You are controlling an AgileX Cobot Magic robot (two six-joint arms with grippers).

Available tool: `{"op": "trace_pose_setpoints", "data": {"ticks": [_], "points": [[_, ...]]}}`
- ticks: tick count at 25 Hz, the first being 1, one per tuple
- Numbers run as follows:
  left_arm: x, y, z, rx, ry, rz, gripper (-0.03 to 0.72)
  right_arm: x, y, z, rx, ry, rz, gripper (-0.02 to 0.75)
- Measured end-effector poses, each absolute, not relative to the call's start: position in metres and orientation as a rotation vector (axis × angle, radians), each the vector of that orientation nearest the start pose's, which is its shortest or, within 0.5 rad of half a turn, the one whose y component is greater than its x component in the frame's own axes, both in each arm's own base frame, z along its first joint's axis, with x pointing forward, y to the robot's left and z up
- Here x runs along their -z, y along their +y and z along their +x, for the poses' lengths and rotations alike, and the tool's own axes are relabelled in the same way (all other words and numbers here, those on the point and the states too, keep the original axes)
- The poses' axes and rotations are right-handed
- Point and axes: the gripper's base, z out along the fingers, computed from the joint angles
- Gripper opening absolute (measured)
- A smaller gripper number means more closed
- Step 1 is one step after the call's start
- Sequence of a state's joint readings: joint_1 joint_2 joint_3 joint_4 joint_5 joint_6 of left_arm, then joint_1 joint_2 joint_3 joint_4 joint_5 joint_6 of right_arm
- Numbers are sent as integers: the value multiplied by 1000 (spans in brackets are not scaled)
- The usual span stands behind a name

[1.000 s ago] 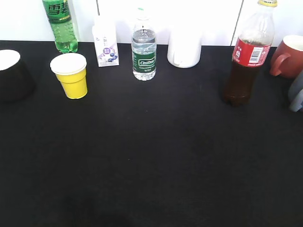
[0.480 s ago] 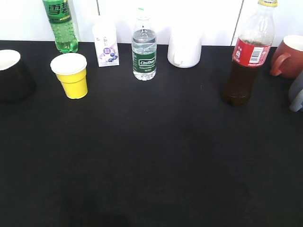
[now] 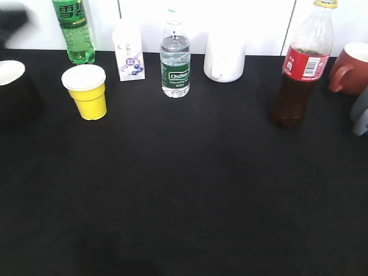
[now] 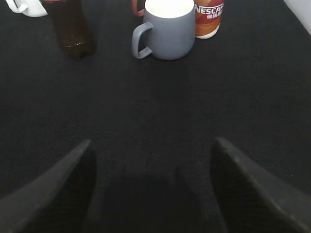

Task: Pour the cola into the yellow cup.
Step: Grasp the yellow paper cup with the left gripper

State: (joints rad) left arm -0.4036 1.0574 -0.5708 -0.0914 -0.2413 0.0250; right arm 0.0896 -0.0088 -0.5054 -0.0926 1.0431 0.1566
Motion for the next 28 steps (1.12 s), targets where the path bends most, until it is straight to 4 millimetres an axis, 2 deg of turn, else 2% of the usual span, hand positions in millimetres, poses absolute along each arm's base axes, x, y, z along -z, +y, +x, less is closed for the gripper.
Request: {"op": "trace_pose_setpoints", "data": {"ticks": [2, 5, 8, 9, 10, 12, 18, 22, 25, 27, 28], "points": [[-266, -97, 209, 367, 1721, 261, 477, -280, -8, -6, -47, 2008, 71, 552], [-215, -90, 200, 341, 1749, 181, 480, -280, -8, -6, -47, 2008, 71, 552], [-187, -92, 207, 299, 1805, 202, 483, -280, -8, -6, -47, 2008, 71, 552], [-181, -94, 210, 288, 1799, 209, 521, -280, -8, -6, -47, 2008, 71, 552], [-174, -95, 215, 275, 1781, 211, 613, -280, -8, -6, -47, 2008, 71, 552], [-160, -98, 223, 253, 1752, 209, 667, -280, -8, -6, -47, 2008, 71, 552], [-131, -121, 270, 237, 1813, 215, 672, -280, -8, -6, -47, 2008, 71, 552], [-111, -118, 304, 217, 1865, 139, 671, -280, -8, -6, -47, 2008, 71, 552], [-101, -125, 329, 228, 1872, 156, 666, -280, -8, -6, -47, 2008, 71, 552], [-97, -129, 340, 231, 1854, 155, 651, -280, -8, -6, -48, 2008, 71, 552], [-97, -130, 341, 232, 1846, 156, 618, -280, -8, -6, -48, 2008, 71, 552]]}}
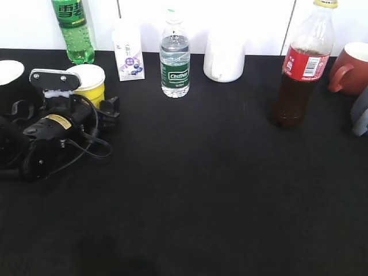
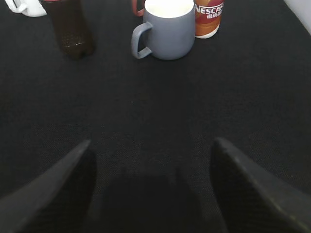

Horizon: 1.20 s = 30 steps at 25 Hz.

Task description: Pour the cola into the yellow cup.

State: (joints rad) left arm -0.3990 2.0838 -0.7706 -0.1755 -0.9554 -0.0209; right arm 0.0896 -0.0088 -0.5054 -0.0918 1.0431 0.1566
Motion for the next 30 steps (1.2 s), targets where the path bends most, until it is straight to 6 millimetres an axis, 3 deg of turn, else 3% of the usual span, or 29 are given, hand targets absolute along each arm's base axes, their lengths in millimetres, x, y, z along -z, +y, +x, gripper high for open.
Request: {"op": "trace_pose_setpoints", "data": {"ticks": [3, 7, 11, 15, 19, 24, 27, 30], "points": [[-96, -130, 341, 232, 1843, 156, 446, -280, -8, -6, -48, 2008, 71, 552], [-106, -130, 334, 248, 1847, 197, 442, -280, -8, -6, -48, 2008, 71, 552], [-166, -124, 297, 300, 1778, 312, 441, -280, -8, -6, -48, 2008, 71, 552], [-207, -131, 268, 438, 1748, 496, 440, -280, -8, -6, -48, 2008, 71, 552], [-215, -143, 255, 581, 1687, 660, 440, -280, -8, -6, -48, 2008, 71, 552], [-215, -145, 254, 596, 1672, 681, 440, -281, -6, -4, -56, 2020, 59, 552], [-215, -145, 254, 596, 1672, 681, 440, -314, -3, 26, -21, 1849, -33, 552], [-215, -145, 253, 597, 1673, 681, 440, -342, 4, 77, -11, 1629, -80, 552]]}}
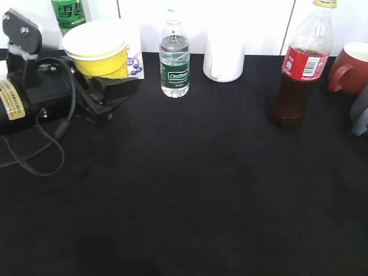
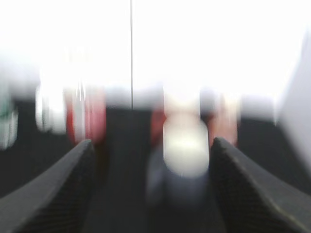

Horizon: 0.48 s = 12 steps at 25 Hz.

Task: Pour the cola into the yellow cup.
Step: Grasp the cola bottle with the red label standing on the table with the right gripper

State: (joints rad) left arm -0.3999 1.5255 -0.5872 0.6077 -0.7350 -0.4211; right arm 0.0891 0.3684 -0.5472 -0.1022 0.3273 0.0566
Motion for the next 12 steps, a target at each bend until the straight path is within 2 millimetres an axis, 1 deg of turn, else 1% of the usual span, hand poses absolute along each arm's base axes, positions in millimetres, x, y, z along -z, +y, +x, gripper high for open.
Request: {"op": "trace_pose_setpoints", "data": {"ticks": [1, 2, 4, 5, 6, 8, 9, 11, 12], "points": [[-215, -145, 253, 597, 1673, 681, 440, -351, 7, 95, -9, 1541, -100, 552], [-215, -145, 253, 597, 1673, 681, 440, -354, 9, 110, -16, 1491, -110, 552], [-215, -145, 253, 597, 1673, 681, 440, -342, 14, 147, -18, 1557, -131, 552], [-215, -145, 253, 597, 1673, 681, 440, -326, 16, 164, -25, 1601, -140, 552], [-214, -145, 254, 597, 1675, 682, 440, -301, 18, 179, -38, 1641, -152, 552], [-213, -145, 254, 597, 1678, 682, 440, -261, 23, 187, -111, 1671, -137, 552], [-213, -145, 254, 597, 1678, 682, 440, -245, 28, 189, -156, 1687, -189, 552], [-214, -145, 254, 597, 1678, 682, 440, -226, 42, 197, -284, 1717, -291, 552], [-214, -145, 254, 598, 1677, 682, 440, -217, 44, 202, -326, 1754, -291, 552]]}}
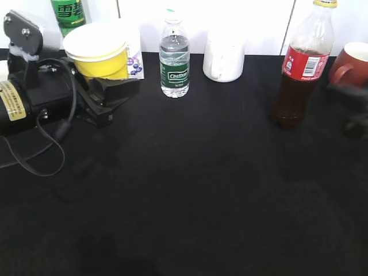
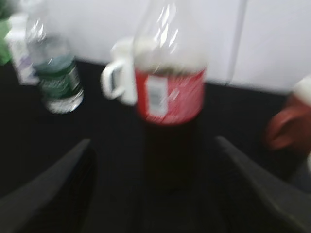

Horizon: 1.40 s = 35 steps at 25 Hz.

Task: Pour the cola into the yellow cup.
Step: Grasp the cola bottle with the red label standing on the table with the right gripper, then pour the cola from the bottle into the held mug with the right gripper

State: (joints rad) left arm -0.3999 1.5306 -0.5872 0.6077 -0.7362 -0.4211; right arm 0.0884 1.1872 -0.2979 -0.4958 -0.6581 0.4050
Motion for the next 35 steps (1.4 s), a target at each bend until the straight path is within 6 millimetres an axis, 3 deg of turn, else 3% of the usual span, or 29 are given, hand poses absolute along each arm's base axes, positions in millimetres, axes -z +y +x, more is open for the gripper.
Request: {"op": "trace_pose_setpoints", "data": {"ticks": [4, 6, 18, 25, 32, 35], "points": [[-214, -145, 254, 601, 1671, 681, 440, -185, 54, 223, -454, 1795, -289, 657], [-214, -145, 254, 602, 1671, 681, 440, -175, 55, 239, -450, 1826, -293, 669], [-214, -145, 254, 602, 1670, 681, 440, -156, 59, 316, -428, 1784, -259, 638], [-214, -145, 254, 602, 1670, 681, 440, -155, 62, 320, -455, 1743, -288, 483], [-215, -146, 254, 605, 1665, 681, 440, -156, 64, 320, -467, 1725, -304, 482], [-212, -149, 250, 603, 1652, 772, 440, -167, 76, 309, -503, 1667, -544, 481]]}}
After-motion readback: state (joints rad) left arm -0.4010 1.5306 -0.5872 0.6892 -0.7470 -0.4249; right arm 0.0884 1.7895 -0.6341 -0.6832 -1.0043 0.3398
